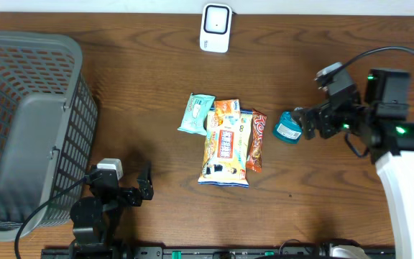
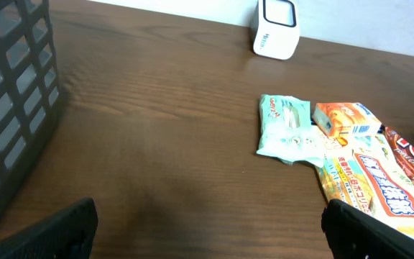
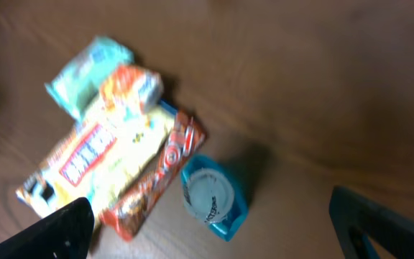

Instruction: Scan the item barcode

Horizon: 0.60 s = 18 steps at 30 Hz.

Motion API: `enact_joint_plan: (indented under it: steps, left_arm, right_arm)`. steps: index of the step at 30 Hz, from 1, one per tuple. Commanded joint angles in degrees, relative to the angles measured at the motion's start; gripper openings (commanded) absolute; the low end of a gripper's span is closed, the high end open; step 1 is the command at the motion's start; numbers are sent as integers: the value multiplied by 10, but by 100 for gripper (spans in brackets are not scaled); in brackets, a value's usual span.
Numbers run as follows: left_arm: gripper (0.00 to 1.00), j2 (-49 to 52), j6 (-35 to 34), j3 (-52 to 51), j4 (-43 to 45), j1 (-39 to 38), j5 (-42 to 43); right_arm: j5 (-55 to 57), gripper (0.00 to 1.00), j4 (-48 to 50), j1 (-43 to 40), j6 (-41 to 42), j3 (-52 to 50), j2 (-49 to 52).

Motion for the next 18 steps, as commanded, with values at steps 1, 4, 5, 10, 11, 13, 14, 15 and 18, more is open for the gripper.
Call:
enact_joint_plan:
  steps: [1, 4, 5, 10, 11, 13, 14, 15, 18]
  left_arm:
    - [100, -3, -5, -9, -11, 3, 7]
    - [100, -3, -5, -9, -11, 3, 7]
    - [100, -3, -5, -9, -11, 3, 7]
    - [100, -3, -5, -9, -11, 3, 7]
    - [100, -3, -5, -9, -11, 3, 7]
    - [100, -3, -5, -9, -11, 3, 7]
    - [100, -3, -5, -9, -11, 3, 7]
    - [100, -3, -5, -9, -11, 3, 7]
    - [100, -3, -5, -9, -11, 3, 7]
  right_arm:
    - [-17, 99, 33, 1, -22, -49, 45]
    - [-15, 99, 52, 1, -25, -61, 89]
    - [-16, 99, 55, 1, -27, -61, 104]
    - [-39, 99, 76, 1, -26, -61, 157]
    - [-43, 99, 80, 1, -26, -61, 164]
    - [-45, 99, 95, 1, -26, -61, 186]
    - [-45, 99, 102, 2, -26, -61, 194]
    - [-45, 99, 107, 2, -26, -61, 200]
    - [-45, 99, 124, 5, -26, -61, 211]
